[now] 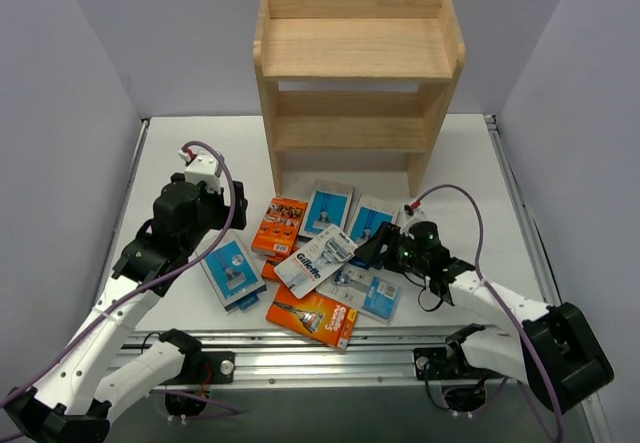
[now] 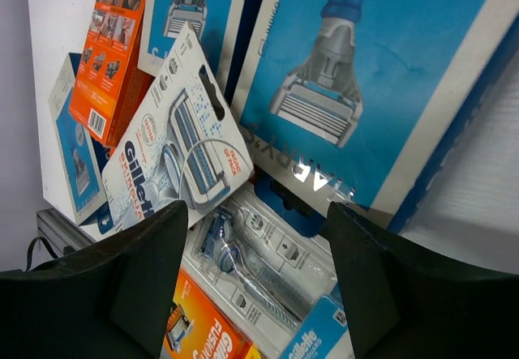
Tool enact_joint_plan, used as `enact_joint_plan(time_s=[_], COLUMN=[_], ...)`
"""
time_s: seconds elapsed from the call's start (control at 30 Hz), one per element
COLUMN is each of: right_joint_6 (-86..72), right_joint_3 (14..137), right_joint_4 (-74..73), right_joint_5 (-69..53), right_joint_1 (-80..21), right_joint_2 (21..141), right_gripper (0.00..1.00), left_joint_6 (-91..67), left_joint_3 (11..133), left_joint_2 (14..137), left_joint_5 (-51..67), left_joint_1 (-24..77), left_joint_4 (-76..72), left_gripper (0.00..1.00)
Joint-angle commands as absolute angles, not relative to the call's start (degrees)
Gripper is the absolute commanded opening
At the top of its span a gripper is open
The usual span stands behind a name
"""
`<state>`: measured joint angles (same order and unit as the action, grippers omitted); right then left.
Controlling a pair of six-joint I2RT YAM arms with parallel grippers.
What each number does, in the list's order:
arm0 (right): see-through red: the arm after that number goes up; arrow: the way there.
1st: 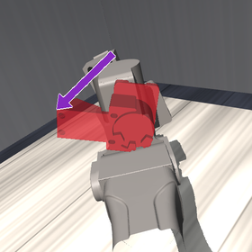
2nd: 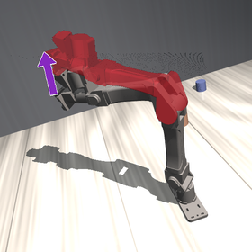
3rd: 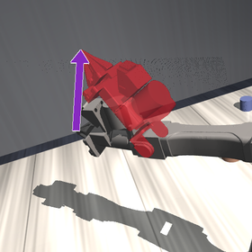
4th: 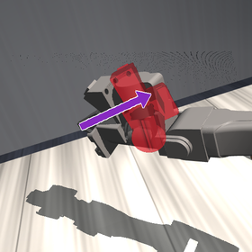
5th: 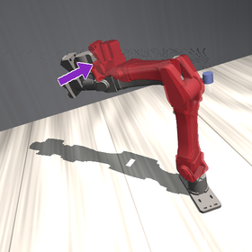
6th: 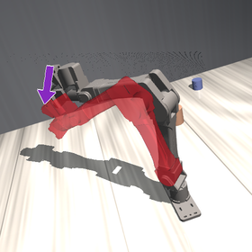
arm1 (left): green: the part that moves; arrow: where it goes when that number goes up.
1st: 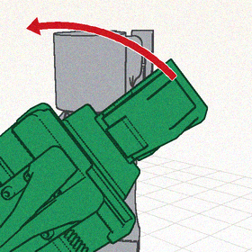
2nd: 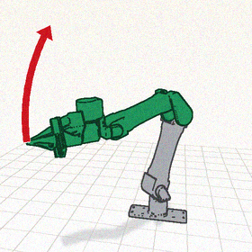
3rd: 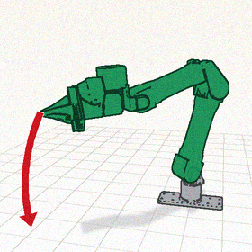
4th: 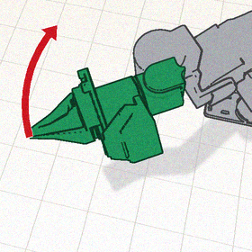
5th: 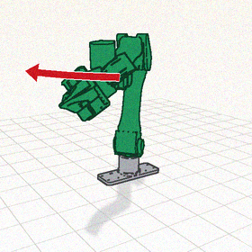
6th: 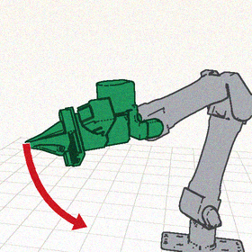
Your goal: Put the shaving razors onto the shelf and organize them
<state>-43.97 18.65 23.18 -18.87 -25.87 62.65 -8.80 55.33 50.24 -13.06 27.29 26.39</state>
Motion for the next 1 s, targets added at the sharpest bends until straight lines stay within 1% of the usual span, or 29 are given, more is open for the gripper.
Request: enact_joint_plan(time_s=[0.0,0.07,0.2,0.43,0.57,0.6,0.63,0.67,0.73,0.77,0.87,0.97], right_joint_6=[-44.56,-44.12,-43.94,-44.3,-43.95,-43.68,-43.51,-43.42,-43.59,-43.77,-44.21,-43.51], right_joint_3=[21.53,23.37,25.57,27.07,27.68,28.03,28.21,28.3,28.04,27.95,27.6,28.04], right_joint_4=[29.53,29.71,31.28,34.45,35.86,35.69,35.42,35.25,35.24,35.68,36.39,35.25], right_joint_5=[-17.32,-17.14,-17.31,-17.49,-18.9,-18.98,-19.07,-19.16,-19.16,-19.51,-20.3,-20.83], right_joint_1=[-26.98,-27.16,-27.42,-28.39,-29.18,-29.35,-29.44,-29.53,-29.53,-29.53,-29.53,-29.53], right_joint_2=[65.47,67.67,70.92,77.87,79.71,79.89,79.98,79.98,79.37,79.19,78.14,77.26], right_gripper=[0.64,0.63,0.58,0.54,0.48,0.43,0.4,0.32,0.23,0.14,0.0,0.0], left_joint_6=[-9.4,-9.32,-9.23,-8.97,-8.88,-8.96,-8.96,-8.88,-8.88,-8.88,-8.96,-8.88], left_joint_3=[56.78,56.78,56.95,57.13,57.13,57.04,57.04,57.04,57.13,57.13,57.13,57.04], left_joint_2=[50.27,50.36,50.19,50.36,50.01,50.01,50.1,50.18,50.36,50.45,50.54,50.62], left_joint_5=[-11.69,-11.6,-11.78,-12.74,-13.36,-13.36,-13.36,-13.36,-13.45,-13.36,-13.54,-13.89], left_joint_1=[27.51,27.51,27.51,27.51,27.51,27.51,27.51,27.51,27.51,27.51,27.51,27.51], left_joint_4=[25.93,25.93,26.11,26.72,26.81,26.72,26.81,26.89,26.98,26.9,26.98,26.98], left_gripper=[0.94,0.94,0.94,0.94,0.94,0.94,0.94,0.94,0.94,0.94,0.94,0.94])
